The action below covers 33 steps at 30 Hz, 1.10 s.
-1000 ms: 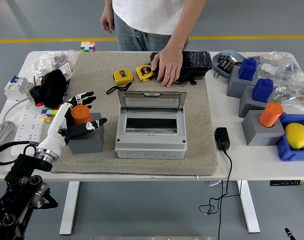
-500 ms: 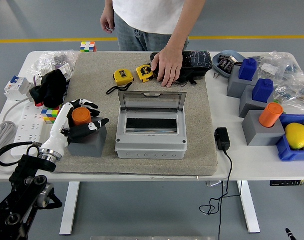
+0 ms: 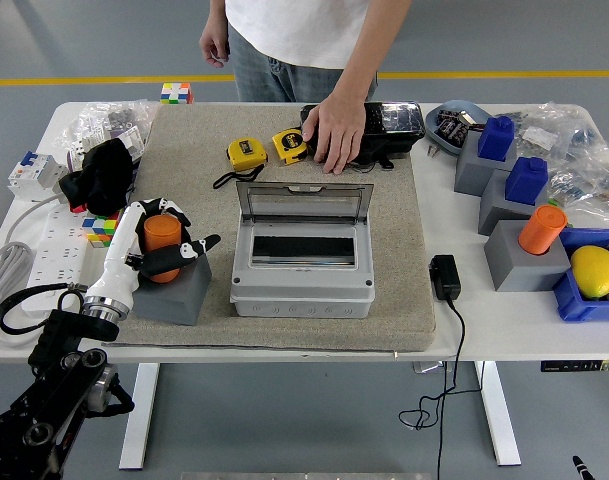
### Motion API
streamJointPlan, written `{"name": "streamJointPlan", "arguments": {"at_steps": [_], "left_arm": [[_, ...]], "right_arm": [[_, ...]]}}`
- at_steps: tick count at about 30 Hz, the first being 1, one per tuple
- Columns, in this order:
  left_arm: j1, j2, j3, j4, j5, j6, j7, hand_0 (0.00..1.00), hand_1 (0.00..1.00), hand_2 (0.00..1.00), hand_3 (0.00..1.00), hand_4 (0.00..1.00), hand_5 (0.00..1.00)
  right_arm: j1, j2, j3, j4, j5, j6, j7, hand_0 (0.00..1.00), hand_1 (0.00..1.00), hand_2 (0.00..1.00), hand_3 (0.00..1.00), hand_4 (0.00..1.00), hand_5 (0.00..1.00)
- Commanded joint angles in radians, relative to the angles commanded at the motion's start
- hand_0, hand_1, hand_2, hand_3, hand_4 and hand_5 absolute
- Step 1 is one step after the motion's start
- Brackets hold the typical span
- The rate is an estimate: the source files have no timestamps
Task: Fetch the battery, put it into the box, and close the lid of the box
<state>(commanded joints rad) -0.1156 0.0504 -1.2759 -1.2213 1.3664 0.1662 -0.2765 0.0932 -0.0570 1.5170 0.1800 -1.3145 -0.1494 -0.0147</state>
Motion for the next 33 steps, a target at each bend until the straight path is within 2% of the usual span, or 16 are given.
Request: {"name": "streamJointPlan", "arguments": {"at_steps": [17,20,23,24,27,29,30,33], "left_arm": [[-0.020,-0.005,0.003,-0.016,-0.015,0.040,-0.011,0.103,0.091,0.129,0.131,0.998,0.002],[-0.021,-0.004,0.008,-0.018,-0.029,0.054,-0.019,0.075,0.068,0.108,0.117,0.998,0.002],[-0.022,-0.001,0.011,-0.032,-0.021,0.096,-0.027,0.075,0.068,0.108,0.117,0.998,0.002],[-0.023,0.001,0.013,-0.038,-0.018,0.112,-0.031,0.022,0.002,0.057,0.084,0.998,0.002],[-0.032,0.014,0.024,-0.057,-0.034,0.161,-0.049,0.022,0.002,0.057,0.084,0.998,0.002],[-0.039,0.023,0.029,-0.072,-0.033,0.178,-0.050,0.022,0.002,0.057,0.084,0.998,0.002],[-0.041,0.026,0.031,-0.077,-0.031,0.184,-0.049,0.023,0.002,0.029,0.052,0.998,0.067],[-0.049,0.039,0.047,-0.102,-0.008,0.222,-0.045,0.023,0.002,0.029,0.052,0.998,0.067]], "right_arm": [[0.001,0.000,-0.002,0.000,0.002,-0.002,-0.001,0.814,0.789,0.782,0.810,0.998,0.998],[0.000,0.000,0.000,0.000,0.000,-0.003,-0.002,0.814,0.789,0.782,0.810,0.998,0.998],[0.000,0.000,0.003,0.000,-0.002,-0.003,-0.003,0.814,0.789,0.782,0.810,0.998,0.998],[0.000,-0.001,0.004,0.000,-0.002,-0.003,-0.003,0.815,0.790,0.782,0.809,0.998,0.998],[0.003,-0.002,0.003,0.000,-0.002,-0.003,-0.002,0.815,0.790,0.782,0.809,0.998,0.998],[0.004,-0.002,0.004,0.000,-0.002,-0.004,-0.002,0.815,0.790,0.782,0.809,0.998,0.998],[0.005,-0.002,0.005,0.000,-0.002,-0.004,-0.001,0.814,0.790,0.782,0.809,0.998,0.998],[0.005,-0.002,0.006,0.000,-0.003,-0.004,-0.001,0.814,0.790,0.782,0.809,0.998,0.998]]}}
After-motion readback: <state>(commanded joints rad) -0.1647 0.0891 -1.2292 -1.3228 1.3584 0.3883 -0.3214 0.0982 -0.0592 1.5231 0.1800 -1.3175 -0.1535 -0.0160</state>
